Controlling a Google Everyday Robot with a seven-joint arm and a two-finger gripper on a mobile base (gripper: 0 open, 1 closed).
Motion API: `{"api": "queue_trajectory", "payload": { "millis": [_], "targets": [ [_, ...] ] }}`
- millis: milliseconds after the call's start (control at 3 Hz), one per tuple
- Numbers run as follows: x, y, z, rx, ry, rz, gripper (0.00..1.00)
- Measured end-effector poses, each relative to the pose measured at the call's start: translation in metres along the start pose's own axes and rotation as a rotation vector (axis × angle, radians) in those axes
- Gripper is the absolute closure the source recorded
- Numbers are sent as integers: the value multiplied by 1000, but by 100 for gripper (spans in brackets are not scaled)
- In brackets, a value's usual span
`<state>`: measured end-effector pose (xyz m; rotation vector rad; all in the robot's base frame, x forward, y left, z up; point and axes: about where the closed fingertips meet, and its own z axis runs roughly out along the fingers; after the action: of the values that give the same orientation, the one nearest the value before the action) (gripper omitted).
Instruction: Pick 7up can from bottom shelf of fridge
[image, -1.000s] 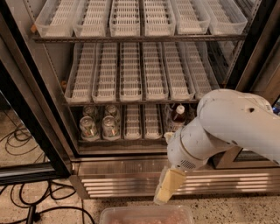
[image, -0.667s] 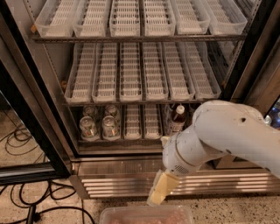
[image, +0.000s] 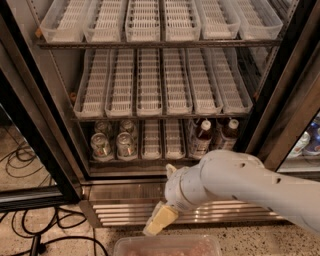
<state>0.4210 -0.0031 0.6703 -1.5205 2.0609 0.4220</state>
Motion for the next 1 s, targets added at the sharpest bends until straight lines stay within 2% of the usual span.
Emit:
{"api": "queue_trajectory", "payload": {
  "millis": [333, 667, 1000],
  "targets": [
    [-12, -11, 29, 49, -81, 20, 0],
    [-24, -21, 51, 76, -161, 25, 0],
    [-25, -17, 56, 92, -170, 33, 0]
  ]
}}
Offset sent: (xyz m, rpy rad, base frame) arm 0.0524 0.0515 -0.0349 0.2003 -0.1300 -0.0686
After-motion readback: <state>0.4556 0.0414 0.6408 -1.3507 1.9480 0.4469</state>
